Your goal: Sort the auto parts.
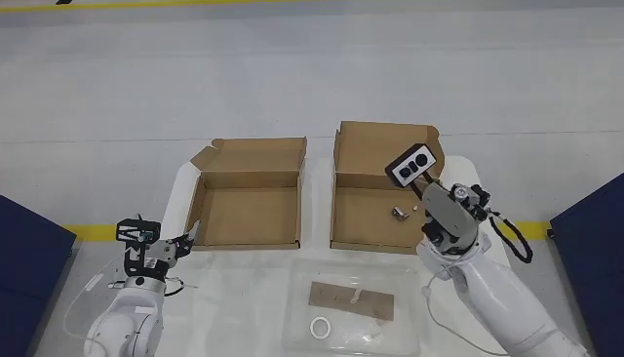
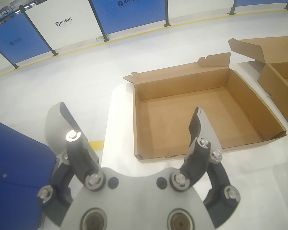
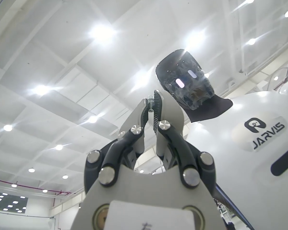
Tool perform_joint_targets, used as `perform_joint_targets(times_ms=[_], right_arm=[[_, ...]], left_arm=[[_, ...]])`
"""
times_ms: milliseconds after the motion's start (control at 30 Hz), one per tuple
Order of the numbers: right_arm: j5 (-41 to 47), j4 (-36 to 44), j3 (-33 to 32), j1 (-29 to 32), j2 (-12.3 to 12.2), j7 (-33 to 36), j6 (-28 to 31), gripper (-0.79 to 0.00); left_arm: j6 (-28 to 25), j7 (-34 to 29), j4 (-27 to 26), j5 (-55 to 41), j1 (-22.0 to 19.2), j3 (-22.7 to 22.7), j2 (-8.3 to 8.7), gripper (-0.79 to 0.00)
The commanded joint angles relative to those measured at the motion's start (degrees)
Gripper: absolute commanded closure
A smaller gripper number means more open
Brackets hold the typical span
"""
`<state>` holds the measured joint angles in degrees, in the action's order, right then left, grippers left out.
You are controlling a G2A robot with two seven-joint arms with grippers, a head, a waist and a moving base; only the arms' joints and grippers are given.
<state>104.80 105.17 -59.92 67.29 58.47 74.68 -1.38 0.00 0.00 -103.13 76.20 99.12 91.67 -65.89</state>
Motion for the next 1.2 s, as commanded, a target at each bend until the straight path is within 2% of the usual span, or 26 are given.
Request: perform_joint_targets(times_ms=[0, 267, 633, 1167], right_arm=[[2.1, 0.6, -0.2, 0.5, 0.4, -0.1, -0.9, 0.0], [6.8, 2.7, -1.3, 1.7, 1.7, -0.9, -3.0, 0.0], [-2.3, 2.7, -4.0, 1.8, 2.8, 1.2, -2.9, 0.0], [-7.2, 5.1, -7.0, 2.6, 4.3, 6.1, -3.9, 0.0]], left_arm=[[0.0, 0.0, 0.0, 0.0, 0.0, 0.0, 0.0, -0.785], [0.0, 0.0, 0.0, 0.0, 0.0, 0.0, 0.0, -0.785], [0.0, 0.0, 0.0, 0.0, 0.0, 0.0, 0.0, -0.785], [0.0, 0.0, 0.0, 0.0, 0.0, 0.0, 0.0, -0.785]])
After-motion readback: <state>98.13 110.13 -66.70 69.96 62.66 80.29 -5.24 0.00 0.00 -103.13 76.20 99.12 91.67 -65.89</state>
